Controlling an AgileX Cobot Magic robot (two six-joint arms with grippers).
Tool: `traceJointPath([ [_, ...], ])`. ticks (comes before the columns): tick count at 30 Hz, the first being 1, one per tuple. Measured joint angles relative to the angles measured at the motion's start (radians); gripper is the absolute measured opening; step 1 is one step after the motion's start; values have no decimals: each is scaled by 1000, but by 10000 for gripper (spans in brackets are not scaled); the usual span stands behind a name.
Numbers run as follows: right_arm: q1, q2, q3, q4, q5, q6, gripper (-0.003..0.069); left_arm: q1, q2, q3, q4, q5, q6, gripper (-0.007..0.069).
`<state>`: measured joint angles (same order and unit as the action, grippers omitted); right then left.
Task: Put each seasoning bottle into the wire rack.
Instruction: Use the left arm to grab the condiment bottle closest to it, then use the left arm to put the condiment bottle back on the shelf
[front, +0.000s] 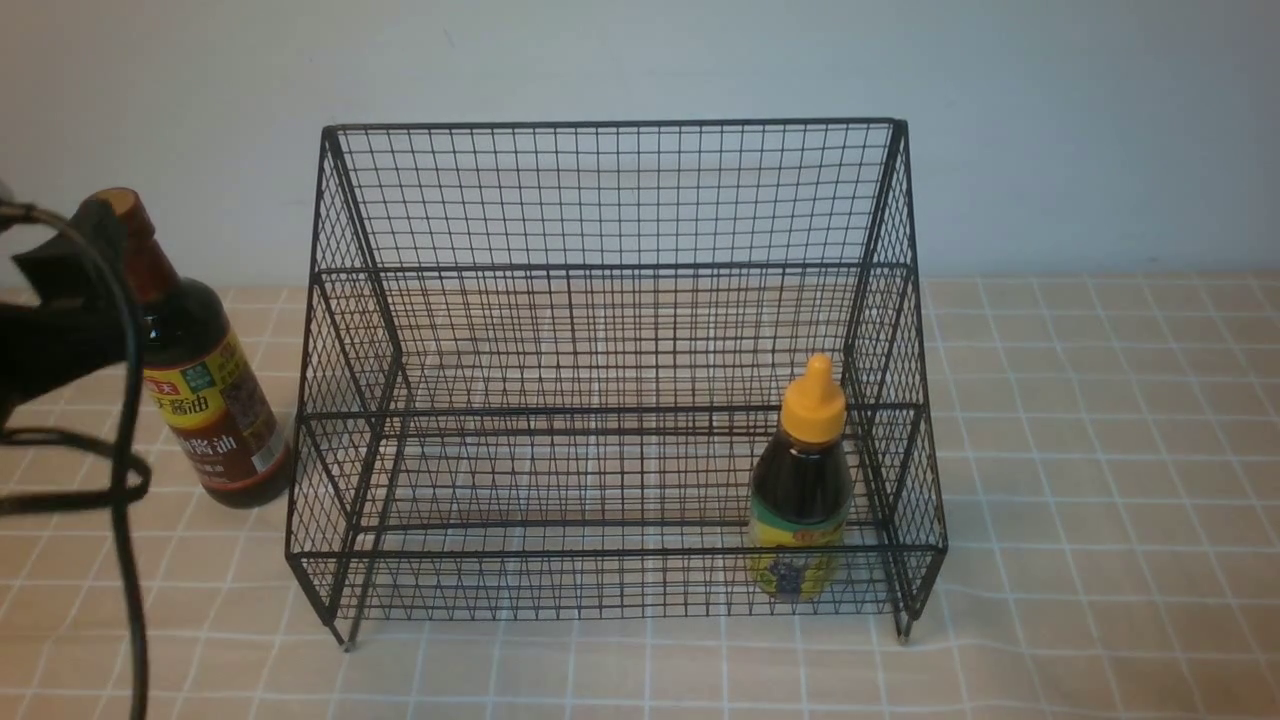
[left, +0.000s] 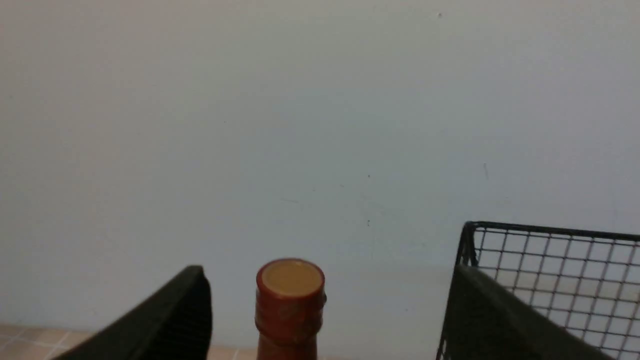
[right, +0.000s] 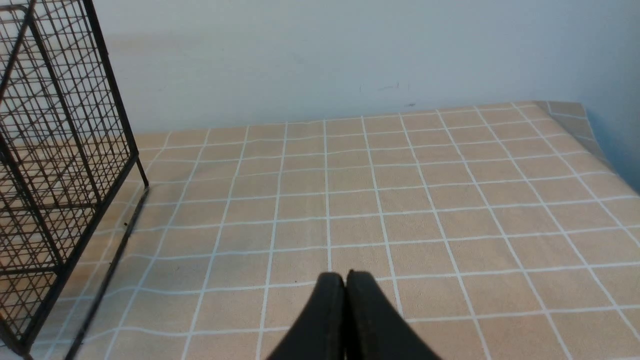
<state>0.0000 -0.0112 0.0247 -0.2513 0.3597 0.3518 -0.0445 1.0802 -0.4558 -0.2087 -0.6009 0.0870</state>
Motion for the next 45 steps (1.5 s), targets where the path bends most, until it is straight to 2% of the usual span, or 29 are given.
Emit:
traceJointPath([
  [10,0,0,0,0,0,0,-10,0,280,-130,-100,-89,72,575],
  [23,0,0,0,0,0,0,-10,0,469,-199,-181,-167,139,570],
  [26,0,0,0,0,0,0,-10,0,487,-200,-182,-176,142,514],
  [28,0,0,0,0,0,0,-10,0,490,-200,-182,-181,142,444],
  [29,0,0,0,0,0,0,-10,0,492,-200,-182,-186,142,397],
  [30,0,0,0,0,0,0,-10,0,492,-200,-181,-189,147,298],
  [31,0,0,0,0,0,0,-10,0,491,-200,-183,-187,145,256],
  [34,0,0,0,0,0,0,-10,0,469,-200,-192,-155,164,264],
  [41,0,0,0,0,0,0,-10,0,302,-195,-197,1,302,262],
  [45,0,0,0,0,0,0,-10,0,138,-261,-180,157,368,262],
])
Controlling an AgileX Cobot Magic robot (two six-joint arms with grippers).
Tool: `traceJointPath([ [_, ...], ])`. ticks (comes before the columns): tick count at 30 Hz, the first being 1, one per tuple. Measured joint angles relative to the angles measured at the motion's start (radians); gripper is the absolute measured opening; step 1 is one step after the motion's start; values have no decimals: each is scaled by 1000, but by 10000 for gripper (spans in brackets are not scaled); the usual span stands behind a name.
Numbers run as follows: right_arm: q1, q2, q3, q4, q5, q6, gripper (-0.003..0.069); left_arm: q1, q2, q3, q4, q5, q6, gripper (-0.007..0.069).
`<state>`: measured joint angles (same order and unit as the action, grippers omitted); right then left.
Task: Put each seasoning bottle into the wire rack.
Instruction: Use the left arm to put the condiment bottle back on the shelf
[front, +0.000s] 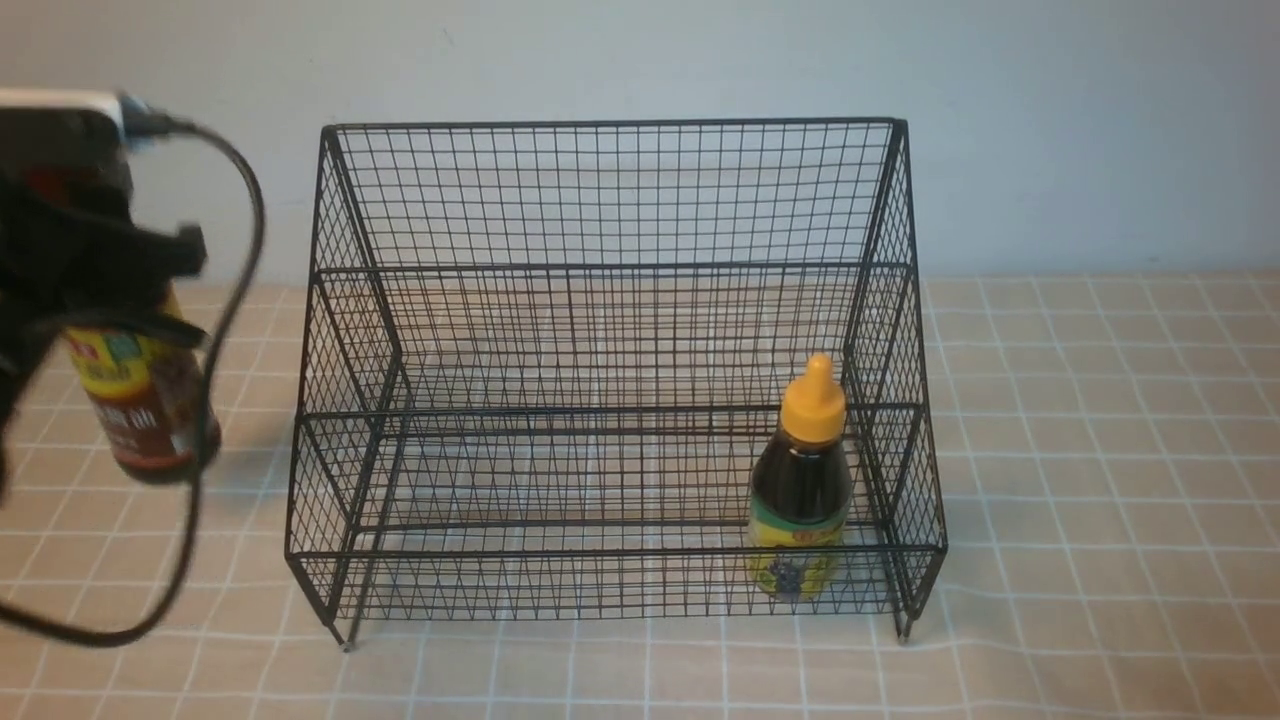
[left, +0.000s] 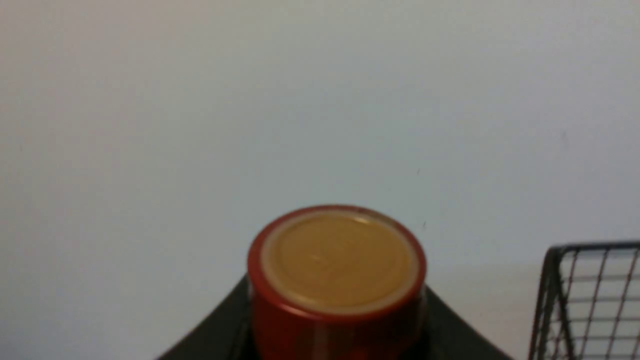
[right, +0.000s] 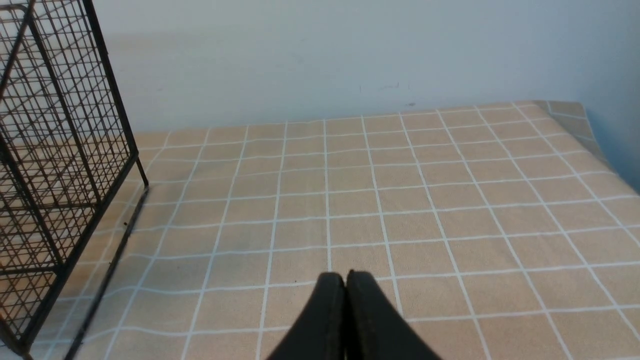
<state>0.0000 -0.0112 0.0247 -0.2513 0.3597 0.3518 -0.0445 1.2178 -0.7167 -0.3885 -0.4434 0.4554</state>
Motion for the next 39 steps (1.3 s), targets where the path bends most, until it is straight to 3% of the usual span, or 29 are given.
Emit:
traceJointPath([
  [9,0,0,0,0,0,0,-10,-11,-197,-171,13,205,-24,262],
  [17,0,0,0,0,0,0,-10,-174,-215,-225,37,246,-166,262],
  [23,0,0,0,0,0,0,-10,-317,-94,-224,44,164,-175,262],
  [30,0,0,0,0,0,0,-10,-346,25,-224,43,70,-175,262],
  [39,0,0,0,0,0,0,-10,-346,102,-224,43,168,-169,262],
])
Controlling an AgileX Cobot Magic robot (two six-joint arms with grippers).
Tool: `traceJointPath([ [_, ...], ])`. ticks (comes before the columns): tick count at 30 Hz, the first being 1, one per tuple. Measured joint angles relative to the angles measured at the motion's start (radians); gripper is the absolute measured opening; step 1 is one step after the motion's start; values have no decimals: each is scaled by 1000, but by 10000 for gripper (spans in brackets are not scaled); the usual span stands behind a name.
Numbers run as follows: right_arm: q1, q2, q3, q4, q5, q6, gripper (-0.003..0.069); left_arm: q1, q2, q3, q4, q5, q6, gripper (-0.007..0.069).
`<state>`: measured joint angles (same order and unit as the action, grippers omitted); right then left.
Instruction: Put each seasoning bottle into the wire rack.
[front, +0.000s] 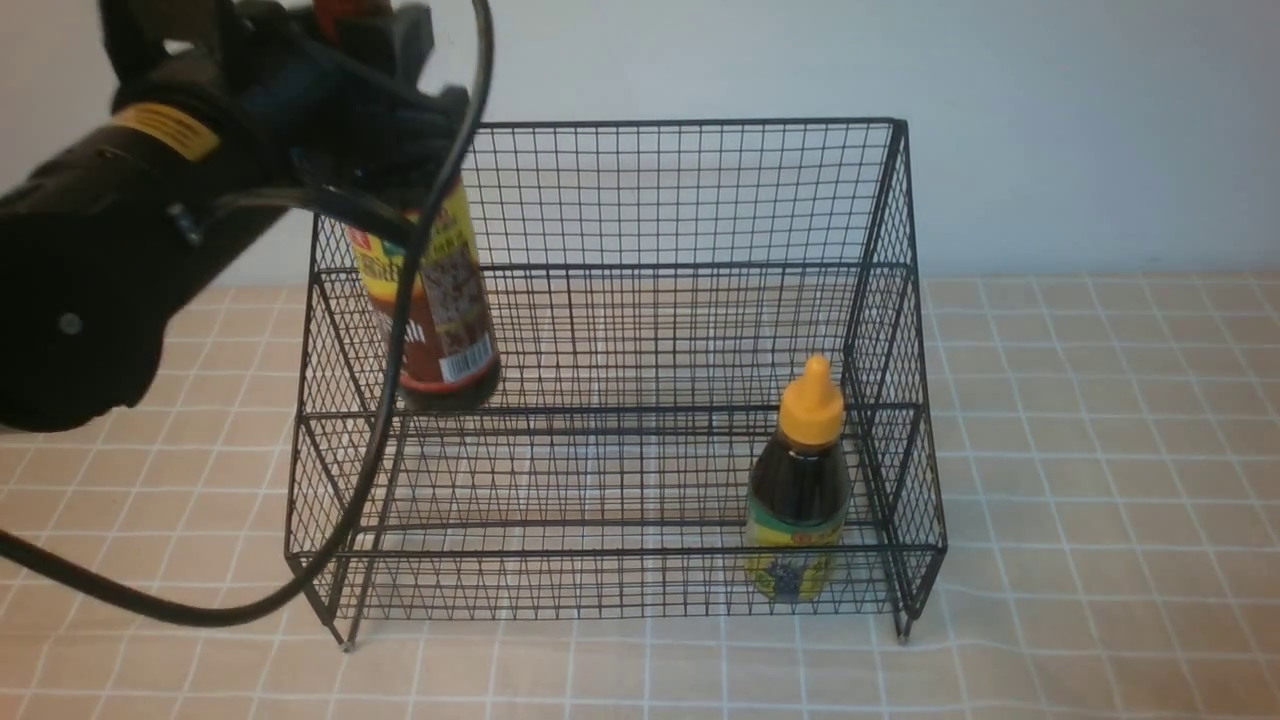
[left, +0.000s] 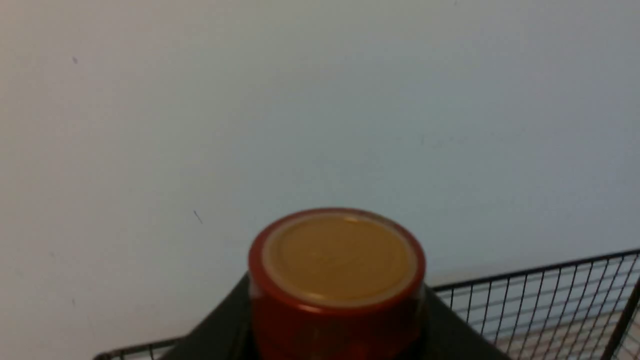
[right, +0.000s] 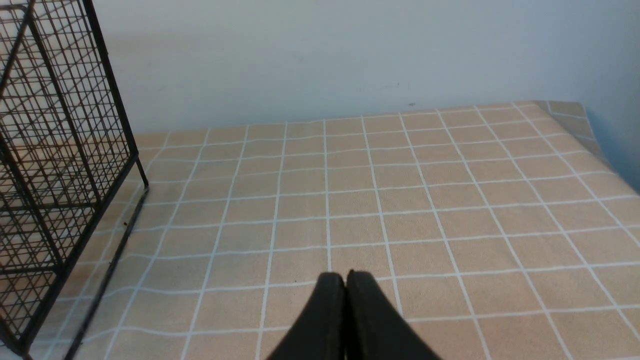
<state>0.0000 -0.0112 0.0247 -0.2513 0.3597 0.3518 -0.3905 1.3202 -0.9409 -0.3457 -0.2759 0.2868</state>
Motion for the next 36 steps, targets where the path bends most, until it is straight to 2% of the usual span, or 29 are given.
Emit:
traceJointPath([
  [18,0,0,0,0,0,0,-10,0,21,0,18,352,49,262],
  [22,0,0,0,0,0,0,-10,0,27,-5,21,383,49,267],
  [24,0,0,0,0,0,0,-10,0,27,-7,21,385,49,289],
  [26,0,0,0,0,0,0,-10,0,23,-13,21,381,49,337],
  [27,0,0,0,0,0,0,-10,0,16,-19,21,380,49,391],
  [31,0,0,0,0,0,0,-10,0,-9,-19,21,381,49,477],
  [36,0,0,0,0,0,0,-10,1,-92,-19,21,440,37,480],
])
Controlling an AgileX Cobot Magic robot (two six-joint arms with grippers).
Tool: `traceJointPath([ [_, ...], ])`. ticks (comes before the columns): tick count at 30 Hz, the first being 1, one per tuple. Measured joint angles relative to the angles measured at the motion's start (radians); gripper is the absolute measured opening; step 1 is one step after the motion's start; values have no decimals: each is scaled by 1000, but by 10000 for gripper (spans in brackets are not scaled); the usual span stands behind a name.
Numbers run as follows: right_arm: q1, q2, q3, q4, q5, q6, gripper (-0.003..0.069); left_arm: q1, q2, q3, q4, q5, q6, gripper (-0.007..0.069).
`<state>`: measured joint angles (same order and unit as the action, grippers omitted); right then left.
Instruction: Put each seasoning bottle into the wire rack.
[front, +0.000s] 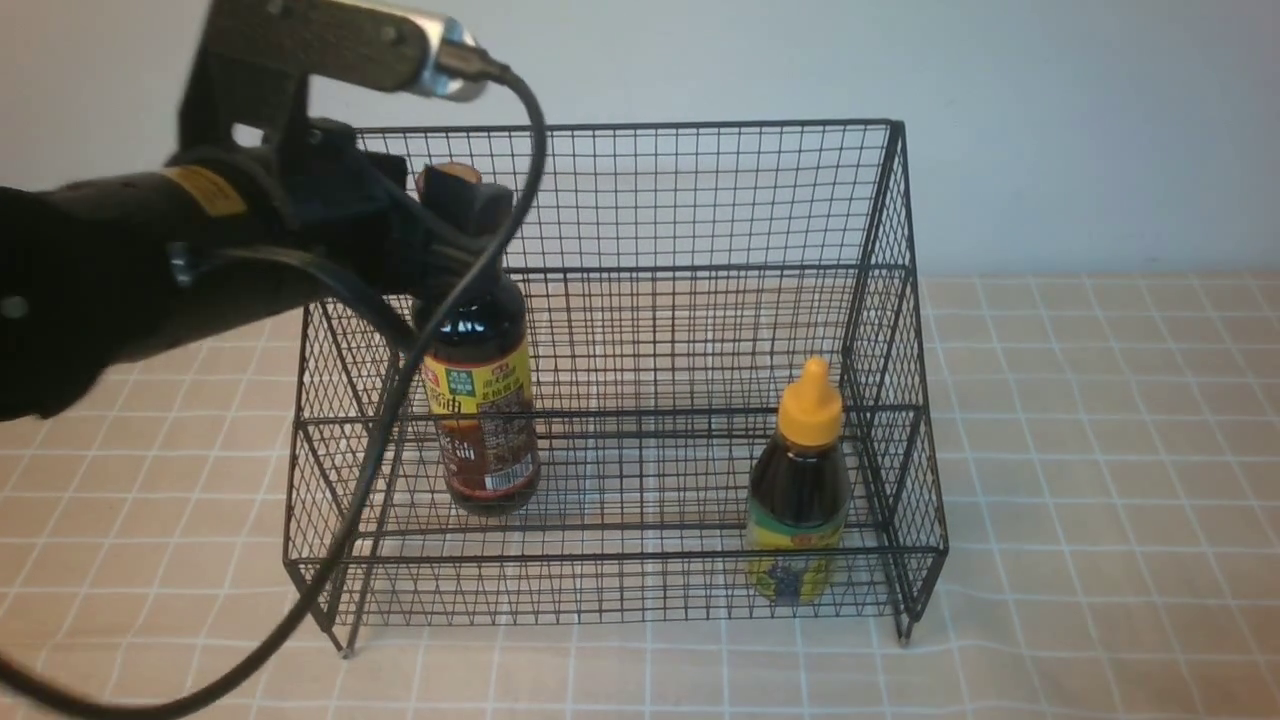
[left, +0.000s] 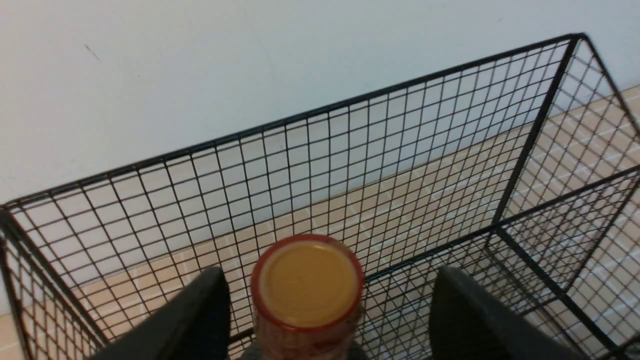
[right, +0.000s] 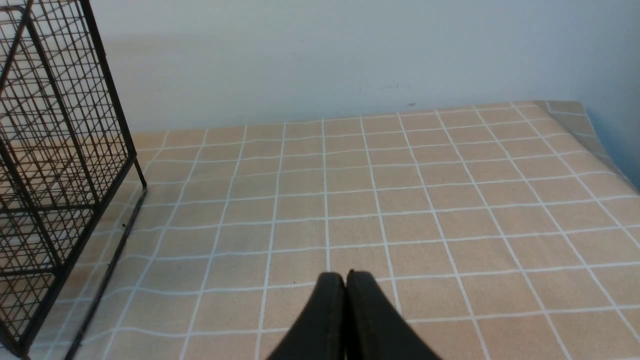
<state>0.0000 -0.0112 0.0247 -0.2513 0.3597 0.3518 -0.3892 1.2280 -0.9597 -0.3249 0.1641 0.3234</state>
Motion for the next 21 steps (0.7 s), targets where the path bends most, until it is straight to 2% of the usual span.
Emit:
traceJointPath([
  [2,0,0,0,0,0,0,-10,4,-37,0,0,44,-10,463],
  [5,0,0,0,0,0,0,-10,44,-157,0,0,198,-73,363],
  [6,0,0,0,0,0,0,-10,47,-163,0,0,208,-77,356],
  [9,0,0,0,0,0,0,-10,93,-248,0,3,341,-131,234],
  [11,0,0,0,0,0,1,-10,138,-339,8,10,453,-176,83],
  [13,0,0,0,0,0,1,-10,159,-403,34,14,487,-188,30],
  [16,0,0,0,0,0,1,-10,176,-538,101,18,509,-200,-3],
  [21,0,0,0,0,0,1,-10,177,-725,195,30,535,-205,-7],
])
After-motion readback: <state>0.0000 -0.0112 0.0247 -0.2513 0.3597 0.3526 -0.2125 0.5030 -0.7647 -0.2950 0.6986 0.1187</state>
